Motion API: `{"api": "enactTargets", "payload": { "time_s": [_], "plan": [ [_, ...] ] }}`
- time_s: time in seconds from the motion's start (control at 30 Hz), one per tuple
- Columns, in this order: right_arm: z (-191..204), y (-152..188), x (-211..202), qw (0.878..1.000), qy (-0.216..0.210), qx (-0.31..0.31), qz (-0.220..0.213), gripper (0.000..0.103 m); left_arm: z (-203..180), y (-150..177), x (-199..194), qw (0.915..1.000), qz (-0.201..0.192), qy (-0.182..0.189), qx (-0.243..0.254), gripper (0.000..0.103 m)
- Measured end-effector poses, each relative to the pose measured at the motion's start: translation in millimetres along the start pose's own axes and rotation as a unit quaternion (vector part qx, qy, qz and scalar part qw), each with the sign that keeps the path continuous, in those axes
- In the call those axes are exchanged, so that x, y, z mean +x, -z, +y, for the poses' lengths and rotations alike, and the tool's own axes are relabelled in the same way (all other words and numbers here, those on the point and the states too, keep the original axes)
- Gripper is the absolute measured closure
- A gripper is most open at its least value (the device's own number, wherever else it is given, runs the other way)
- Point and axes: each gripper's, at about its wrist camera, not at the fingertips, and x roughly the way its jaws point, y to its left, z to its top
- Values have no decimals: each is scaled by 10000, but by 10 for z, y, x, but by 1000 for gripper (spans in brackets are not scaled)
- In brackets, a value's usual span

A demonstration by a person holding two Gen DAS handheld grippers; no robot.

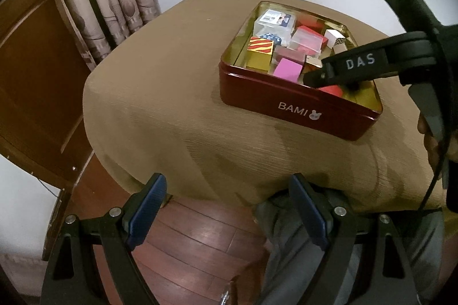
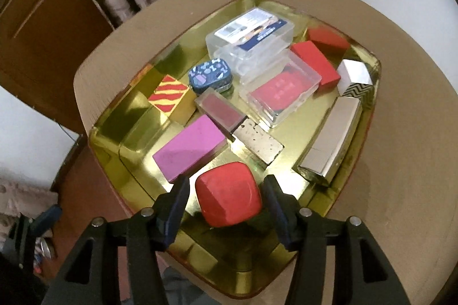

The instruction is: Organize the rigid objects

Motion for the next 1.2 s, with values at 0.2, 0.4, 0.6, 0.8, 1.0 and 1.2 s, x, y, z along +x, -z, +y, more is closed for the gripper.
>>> {"api": "enactTargets", "payload": {
  "time_s": [0.2,0.4,0.6,0.8,1.0,1.2],
  "plan": [
    [-82,203,-274,9965,-60,301,-783,47,-33,8,-14,10000,-17,4,42,18],
    [-72,545,-753,9812,510,233,-1845,47,-26,4,-70,9999,-142,76,-4,19],
    [171,874,-1309,9404,1309,12,-3139,35,-64,-94,-262,9975,-681,102,133,19],
    [215,1128,-1467,8930,1620,301,-4189,22,-144,-311,-451,9883,-1453,130,435,19],
    [216,1101,-1533,8732,2285,512,-4275,22,-221,-463,-493,9804,-1837,314,639,18],
    [100,1129,-1495,8750,2140,890,-4250,22,-271,-566,-411,9800,-1837,343,688,15]
  ]
}}
